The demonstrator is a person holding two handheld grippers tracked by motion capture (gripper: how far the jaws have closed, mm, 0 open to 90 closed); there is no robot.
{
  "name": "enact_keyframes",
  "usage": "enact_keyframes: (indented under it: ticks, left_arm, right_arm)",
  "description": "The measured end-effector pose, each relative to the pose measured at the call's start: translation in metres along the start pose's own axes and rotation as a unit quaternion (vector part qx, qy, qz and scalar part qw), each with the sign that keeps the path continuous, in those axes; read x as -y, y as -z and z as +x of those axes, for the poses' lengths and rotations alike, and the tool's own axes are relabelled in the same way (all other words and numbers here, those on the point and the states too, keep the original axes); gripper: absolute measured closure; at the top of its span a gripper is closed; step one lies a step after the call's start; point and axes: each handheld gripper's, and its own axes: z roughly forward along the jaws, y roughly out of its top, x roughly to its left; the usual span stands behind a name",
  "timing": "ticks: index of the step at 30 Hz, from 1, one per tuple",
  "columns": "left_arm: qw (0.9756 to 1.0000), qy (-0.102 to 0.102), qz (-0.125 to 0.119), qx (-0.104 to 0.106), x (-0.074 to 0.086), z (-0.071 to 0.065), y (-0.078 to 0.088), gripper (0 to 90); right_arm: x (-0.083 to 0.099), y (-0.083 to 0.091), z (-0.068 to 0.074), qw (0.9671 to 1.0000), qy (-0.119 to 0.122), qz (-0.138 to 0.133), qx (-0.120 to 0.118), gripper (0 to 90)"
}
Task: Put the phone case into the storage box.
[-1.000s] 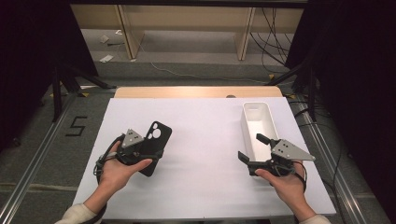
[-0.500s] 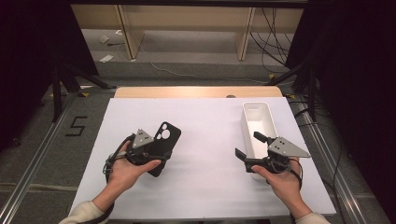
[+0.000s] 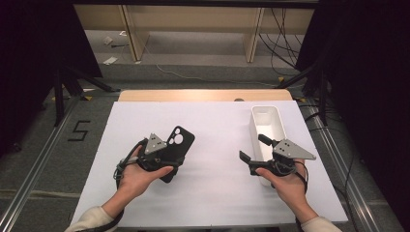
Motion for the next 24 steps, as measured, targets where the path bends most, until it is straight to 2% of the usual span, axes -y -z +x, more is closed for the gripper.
enact_keyframes:
  ticks: [14, 24]
  left_arm:
    - [0.9998, -0.011, -0.001, 0.015, -0.007, -0.011, -0.007, 15.6]
    - [0.9992, -0.028, 0.001, 0.028, -0.01, -0.022, -0.015, 15.6]
  right_arm:
    - [-0.006, -0.016, 0.007, 0.9999, -0.002, -0.007, -0.011, 11.6]
    - [-0.01, -0.027, 0.01, 0.9999, -0.006, -0.004, -0.012, 11.9]
